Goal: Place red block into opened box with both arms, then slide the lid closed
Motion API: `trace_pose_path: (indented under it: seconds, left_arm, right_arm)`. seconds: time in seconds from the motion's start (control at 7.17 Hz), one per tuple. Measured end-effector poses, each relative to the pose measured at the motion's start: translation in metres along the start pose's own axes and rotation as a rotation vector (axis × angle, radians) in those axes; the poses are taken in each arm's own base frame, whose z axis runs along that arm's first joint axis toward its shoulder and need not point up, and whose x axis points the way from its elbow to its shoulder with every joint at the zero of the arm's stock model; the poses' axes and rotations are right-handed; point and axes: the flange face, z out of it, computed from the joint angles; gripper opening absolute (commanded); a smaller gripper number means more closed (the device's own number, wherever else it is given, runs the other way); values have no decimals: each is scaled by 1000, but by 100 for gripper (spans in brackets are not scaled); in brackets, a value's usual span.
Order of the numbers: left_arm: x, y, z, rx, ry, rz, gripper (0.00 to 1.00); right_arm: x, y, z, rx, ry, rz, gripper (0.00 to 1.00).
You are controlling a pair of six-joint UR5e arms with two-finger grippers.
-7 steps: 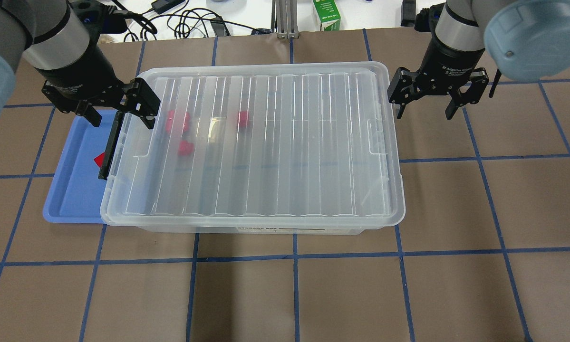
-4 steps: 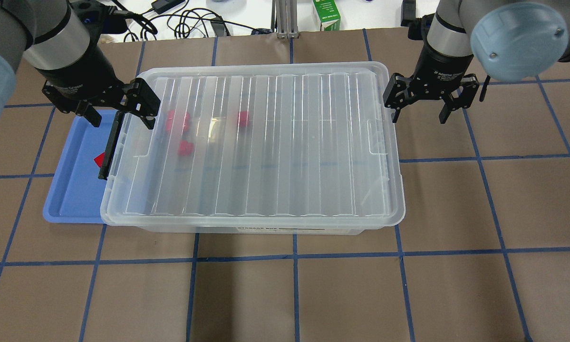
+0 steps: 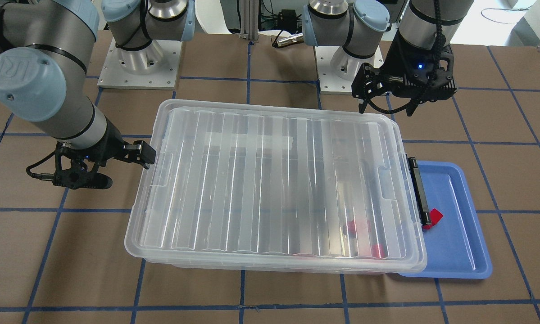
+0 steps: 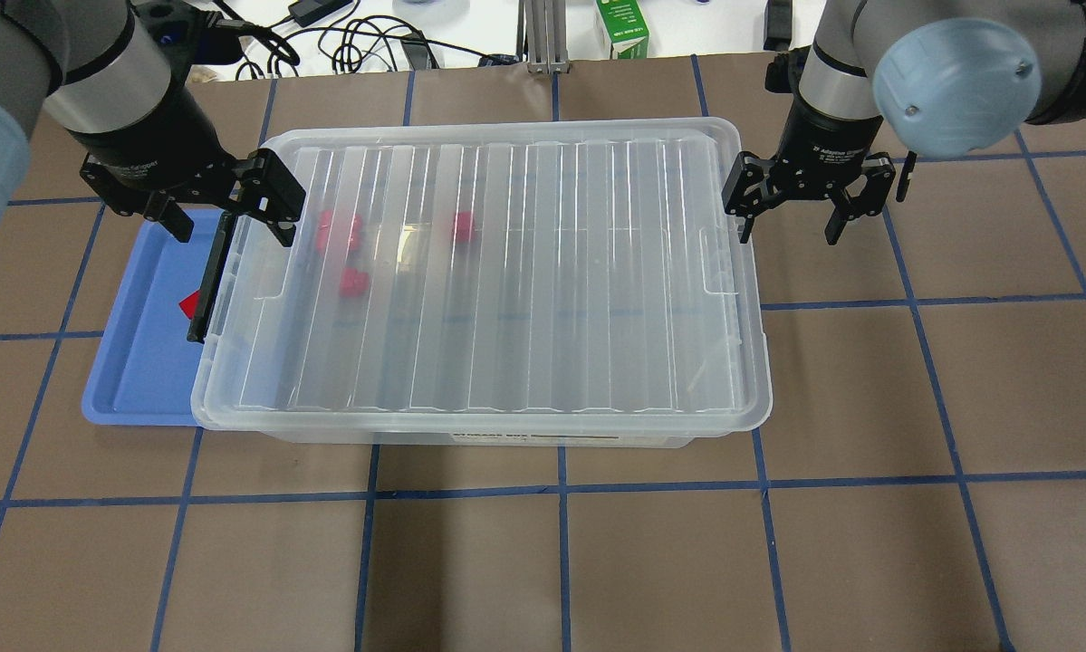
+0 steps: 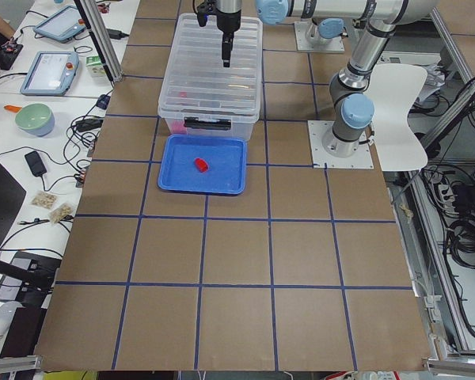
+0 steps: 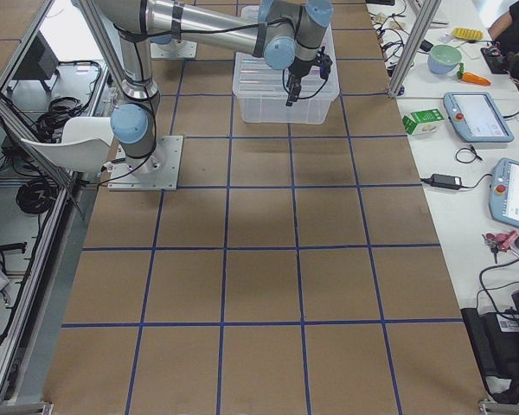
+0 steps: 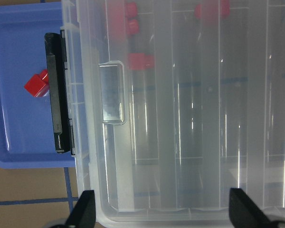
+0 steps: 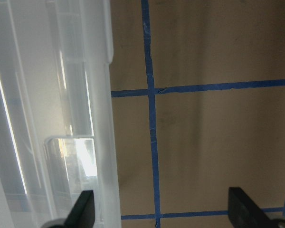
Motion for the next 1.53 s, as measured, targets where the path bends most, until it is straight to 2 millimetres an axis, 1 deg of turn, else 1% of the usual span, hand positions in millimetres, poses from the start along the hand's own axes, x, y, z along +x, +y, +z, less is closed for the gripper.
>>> trace_pose_path:
  seconds: [0.84, 1.53]
  left_arm:
    - [0, 0, 0, 0, 1, 0, 100]
    - [0, 0, -1, 2, 0, -1, 100]
  right_arm:
    - [-5, -11, 15, -11, -13, -18, 100]
    - [-2, -17, 23, -22, -2, -34, 100]
